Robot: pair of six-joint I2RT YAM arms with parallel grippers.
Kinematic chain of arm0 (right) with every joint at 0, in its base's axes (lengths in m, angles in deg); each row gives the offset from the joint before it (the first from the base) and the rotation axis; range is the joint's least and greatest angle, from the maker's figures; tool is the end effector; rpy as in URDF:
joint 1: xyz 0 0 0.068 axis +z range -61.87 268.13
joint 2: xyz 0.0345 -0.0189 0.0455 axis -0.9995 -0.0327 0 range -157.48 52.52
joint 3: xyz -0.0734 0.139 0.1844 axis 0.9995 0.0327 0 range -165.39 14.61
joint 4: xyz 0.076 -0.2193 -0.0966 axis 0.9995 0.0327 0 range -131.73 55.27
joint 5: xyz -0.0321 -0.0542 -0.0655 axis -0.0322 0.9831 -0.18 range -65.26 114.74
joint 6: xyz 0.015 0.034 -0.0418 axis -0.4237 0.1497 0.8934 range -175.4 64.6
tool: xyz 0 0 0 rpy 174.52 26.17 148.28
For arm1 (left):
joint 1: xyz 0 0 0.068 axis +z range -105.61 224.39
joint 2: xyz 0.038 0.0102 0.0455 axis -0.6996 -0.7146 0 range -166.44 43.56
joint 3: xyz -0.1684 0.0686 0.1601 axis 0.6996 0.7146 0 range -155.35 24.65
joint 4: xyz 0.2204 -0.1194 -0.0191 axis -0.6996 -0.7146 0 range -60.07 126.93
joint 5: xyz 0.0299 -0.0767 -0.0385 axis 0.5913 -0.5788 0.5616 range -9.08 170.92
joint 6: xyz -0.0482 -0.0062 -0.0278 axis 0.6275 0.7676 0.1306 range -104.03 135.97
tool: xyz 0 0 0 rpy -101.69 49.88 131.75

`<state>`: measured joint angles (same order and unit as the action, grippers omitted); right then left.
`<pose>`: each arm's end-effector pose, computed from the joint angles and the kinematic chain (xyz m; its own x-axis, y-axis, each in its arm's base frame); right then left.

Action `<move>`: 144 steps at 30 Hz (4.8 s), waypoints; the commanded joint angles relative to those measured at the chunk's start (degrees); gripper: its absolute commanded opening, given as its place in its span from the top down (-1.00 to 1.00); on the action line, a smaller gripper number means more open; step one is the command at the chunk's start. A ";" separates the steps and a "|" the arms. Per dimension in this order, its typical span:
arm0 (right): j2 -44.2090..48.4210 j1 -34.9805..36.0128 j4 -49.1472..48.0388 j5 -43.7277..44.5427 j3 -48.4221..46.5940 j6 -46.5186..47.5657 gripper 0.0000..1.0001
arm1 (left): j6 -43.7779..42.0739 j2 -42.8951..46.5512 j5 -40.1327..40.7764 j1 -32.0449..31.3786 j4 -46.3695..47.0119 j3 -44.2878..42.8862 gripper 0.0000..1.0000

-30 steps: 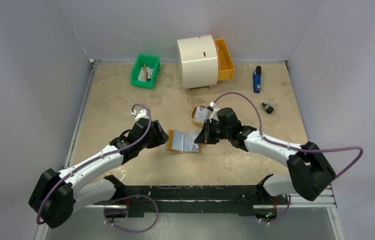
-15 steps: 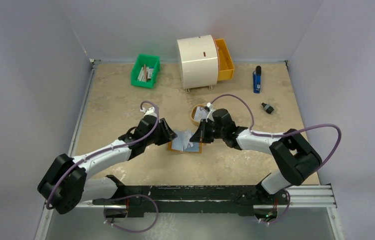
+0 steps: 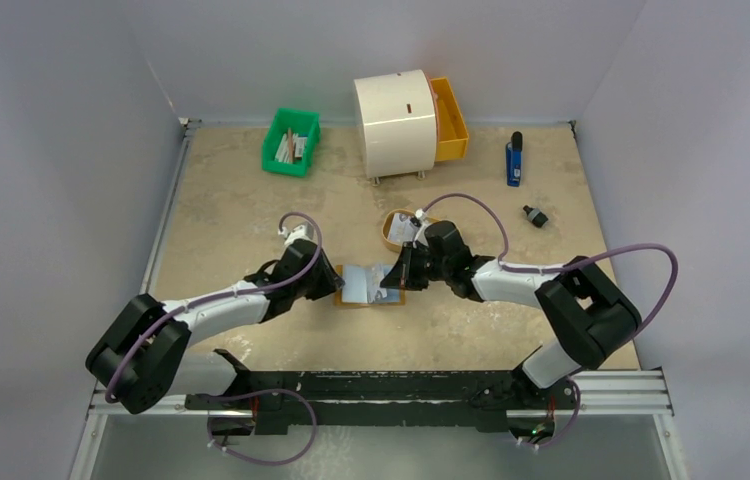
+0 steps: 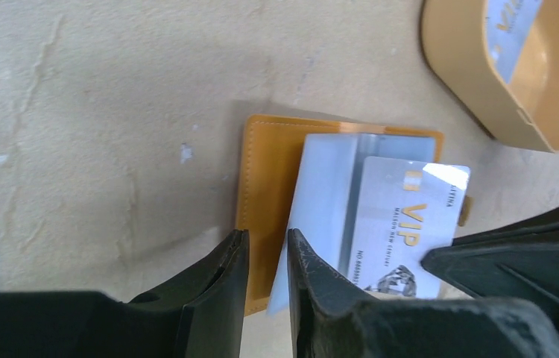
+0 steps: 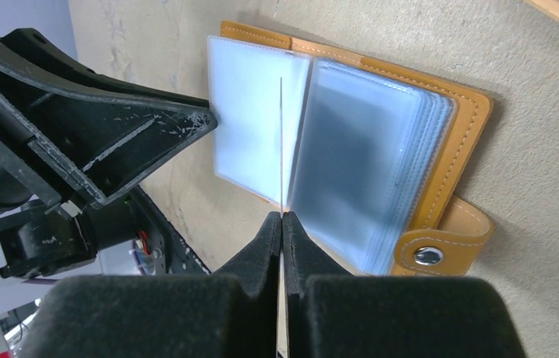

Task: Put the credit cards into the card holder
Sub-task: Insert the credit card into the card holder.

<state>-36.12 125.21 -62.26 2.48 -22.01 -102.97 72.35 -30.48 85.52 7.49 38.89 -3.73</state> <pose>0.2302 0.1922 0.1407 -0.8832 0.1886 -0.4293 -0.2429 0.5990 0.7630 0.1971 -0.1440 0.1336 -0.7656 -0.4632 -0.4464 -0.1545 0.8060 -0.5714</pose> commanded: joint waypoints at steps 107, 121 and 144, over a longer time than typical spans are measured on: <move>-13.00 3.20 5.74 -0.11 -12.40 2.13 0.17 | 1.11 -5.36 5.31 -0.34 2.43 2.27 0.67; -14.96 6.58 12.93 2.27 -18.14 8.27 0.19 | 0.74 -9.85 3.79 -0.33 4.26 -0.75 0.69; 7.76 6.32 34.26 28.52 -23.35 12.94 -0.20 | -3.34 13.90 13.38 -0.30 -15.71 -4.99 0.07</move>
<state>-35.42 131.70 -32.10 16.97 -43.41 -92.24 71.25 -21.34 95.51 7.44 26.40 -5.59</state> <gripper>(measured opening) 0.605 0.451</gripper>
